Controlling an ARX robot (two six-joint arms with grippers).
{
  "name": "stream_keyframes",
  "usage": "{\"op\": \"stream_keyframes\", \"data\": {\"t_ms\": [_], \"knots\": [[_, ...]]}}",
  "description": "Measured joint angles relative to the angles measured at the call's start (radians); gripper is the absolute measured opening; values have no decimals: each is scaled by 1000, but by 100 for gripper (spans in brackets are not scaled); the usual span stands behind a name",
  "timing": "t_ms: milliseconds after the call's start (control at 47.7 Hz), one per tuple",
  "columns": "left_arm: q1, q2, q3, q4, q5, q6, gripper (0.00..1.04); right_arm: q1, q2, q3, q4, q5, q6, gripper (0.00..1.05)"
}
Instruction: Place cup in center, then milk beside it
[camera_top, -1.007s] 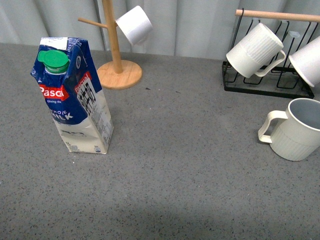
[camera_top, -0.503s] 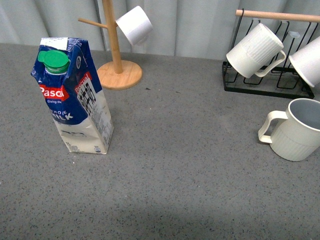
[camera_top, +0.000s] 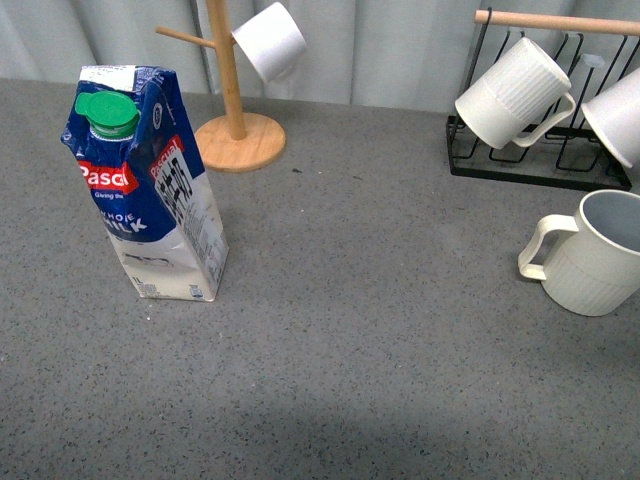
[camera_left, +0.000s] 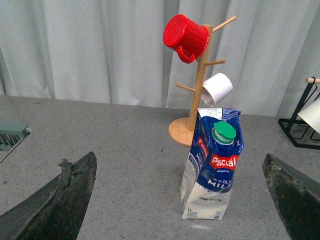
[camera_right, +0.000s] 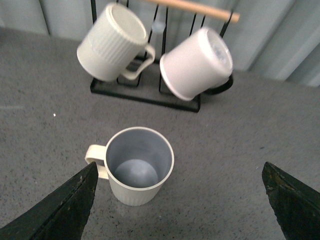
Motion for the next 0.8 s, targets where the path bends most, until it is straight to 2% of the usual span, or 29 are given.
{"op": "stream_keyframes", "data": {"t_ms": [105, 336, 797], "knots": [[0, 0, 0, 0, 0, 0, 98, -15, 238, 158, -85, 1, 48, 96], [0, 0, 0, 0, 0, 0, 98, -16, 463, 359, -234, 25, 95, 96], [0, 0, 0, 0, 0, 0, 98, -42, 670, 528, -401, 98, 203, 96]]}}
